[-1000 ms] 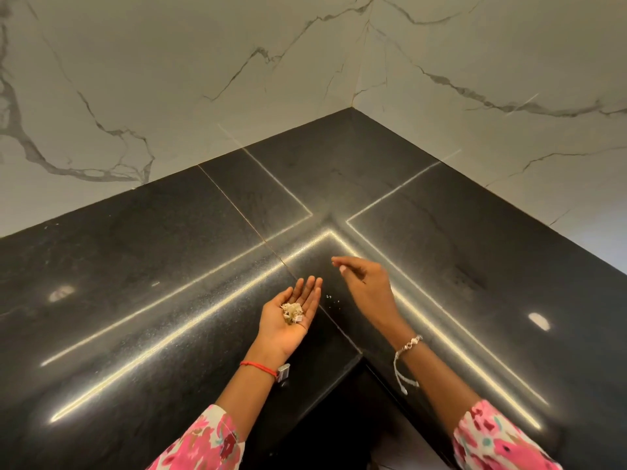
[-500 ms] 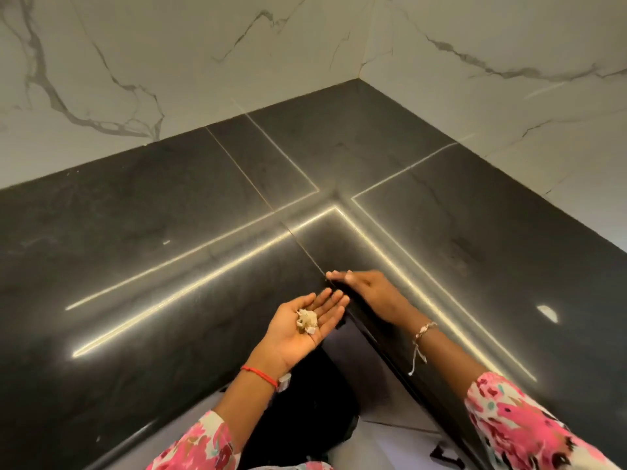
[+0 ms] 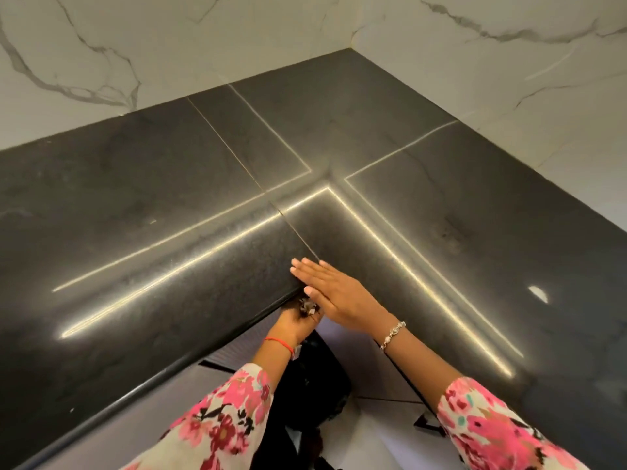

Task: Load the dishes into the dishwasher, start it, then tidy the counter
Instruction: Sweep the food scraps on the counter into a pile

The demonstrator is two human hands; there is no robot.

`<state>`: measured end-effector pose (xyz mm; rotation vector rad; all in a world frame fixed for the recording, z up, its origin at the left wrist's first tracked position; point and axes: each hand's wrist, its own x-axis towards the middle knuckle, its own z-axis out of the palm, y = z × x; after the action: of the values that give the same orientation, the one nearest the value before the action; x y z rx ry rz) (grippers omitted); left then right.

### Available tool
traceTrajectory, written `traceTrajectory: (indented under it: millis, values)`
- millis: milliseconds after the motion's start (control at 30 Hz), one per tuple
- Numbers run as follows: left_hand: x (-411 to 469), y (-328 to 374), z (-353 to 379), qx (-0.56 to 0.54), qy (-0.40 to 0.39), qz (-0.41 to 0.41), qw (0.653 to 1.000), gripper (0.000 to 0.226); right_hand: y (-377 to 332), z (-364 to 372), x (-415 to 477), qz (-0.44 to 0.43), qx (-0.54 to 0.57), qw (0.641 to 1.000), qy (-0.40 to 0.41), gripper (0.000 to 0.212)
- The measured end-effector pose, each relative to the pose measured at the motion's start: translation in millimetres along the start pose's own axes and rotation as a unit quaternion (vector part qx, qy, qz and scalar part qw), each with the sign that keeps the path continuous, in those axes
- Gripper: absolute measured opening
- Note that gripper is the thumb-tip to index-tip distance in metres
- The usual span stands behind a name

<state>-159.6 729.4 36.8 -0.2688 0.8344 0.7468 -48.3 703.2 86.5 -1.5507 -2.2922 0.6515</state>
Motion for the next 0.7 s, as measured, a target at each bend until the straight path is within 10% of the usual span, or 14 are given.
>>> traceTrajectory:
  millis: [200,333,700]
  values:
    - [-8,-5,-7,0.048,-0.015,0.033,0.998,0.006,-21,17,-36,0.108,0.313,0.933,0.142,0.030]
    - [-16,-8,-21,0.090,0.036,0.037,0.995,0.044,-34,49,-57,0.211,0.410,0.836,0.297,0.033]
    - [80,-28,-169,0.240,0.186,-0.035,0.952,0.072,26,209,-111,0.493,0.451,0.689,0.279,0.019]
